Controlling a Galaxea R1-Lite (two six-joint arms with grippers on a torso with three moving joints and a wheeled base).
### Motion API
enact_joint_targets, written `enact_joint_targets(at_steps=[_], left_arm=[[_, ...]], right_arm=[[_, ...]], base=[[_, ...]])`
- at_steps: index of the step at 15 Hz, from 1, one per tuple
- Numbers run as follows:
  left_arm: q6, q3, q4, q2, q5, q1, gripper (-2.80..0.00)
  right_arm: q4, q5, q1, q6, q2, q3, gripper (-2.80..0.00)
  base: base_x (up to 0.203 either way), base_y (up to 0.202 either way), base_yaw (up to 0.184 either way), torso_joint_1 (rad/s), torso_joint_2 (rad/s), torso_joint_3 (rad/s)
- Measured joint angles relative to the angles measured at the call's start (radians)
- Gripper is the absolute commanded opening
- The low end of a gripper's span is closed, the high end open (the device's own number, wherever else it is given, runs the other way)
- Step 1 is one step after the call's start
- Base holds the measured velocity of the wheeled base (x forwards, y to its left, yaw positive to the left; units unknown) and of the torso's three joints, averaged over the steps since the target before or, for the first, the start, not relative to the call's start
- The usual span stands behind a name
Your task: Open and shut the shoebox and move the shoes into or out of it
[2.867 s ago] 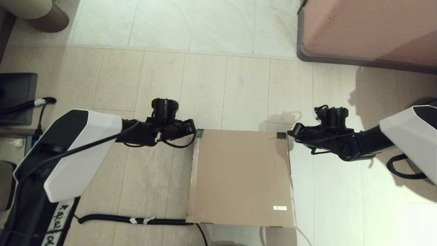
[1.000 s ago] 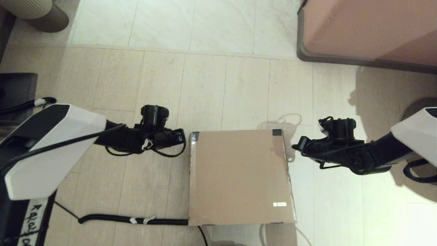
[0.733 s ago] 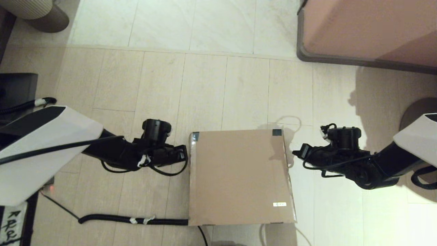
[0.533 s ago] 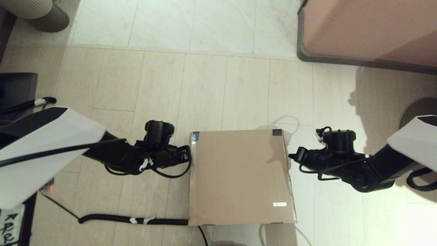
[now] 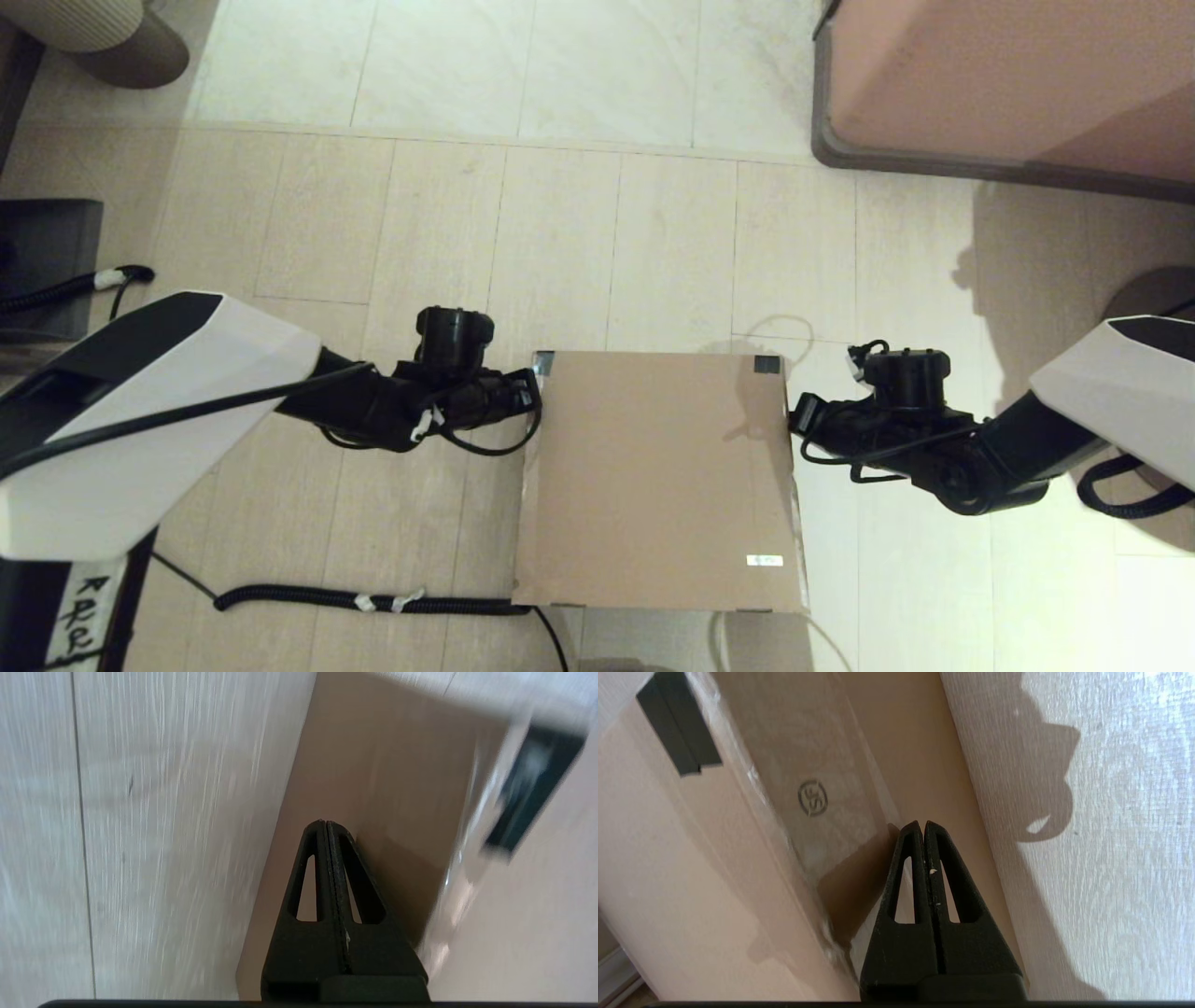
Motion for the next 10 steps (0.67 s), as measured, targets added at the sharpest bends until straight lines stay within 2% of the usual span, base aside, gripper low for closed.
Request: enact_joint_targets(at_steps=[7, 10], left_arm=[[0.000, -0.103, 0.001, 0.035, 0.003, -0.004, -2.80], [-0.010, -0.186, 0.011, 0.054, 0.004, -0.004, -2.80]], right_arm=[[0.010, 0.003, -0.004, 0.036, 0.013, -0.092, -2.80], [0.072, 0.003, -0.004, 0.042, 0.017, -0.176, -2.80]], base=[[0.000, 0.000, 0.000, 0.000, 0.00, 0.000], [0.000, 0.000, 0.000, 0.000, 0.00, 0.000]])
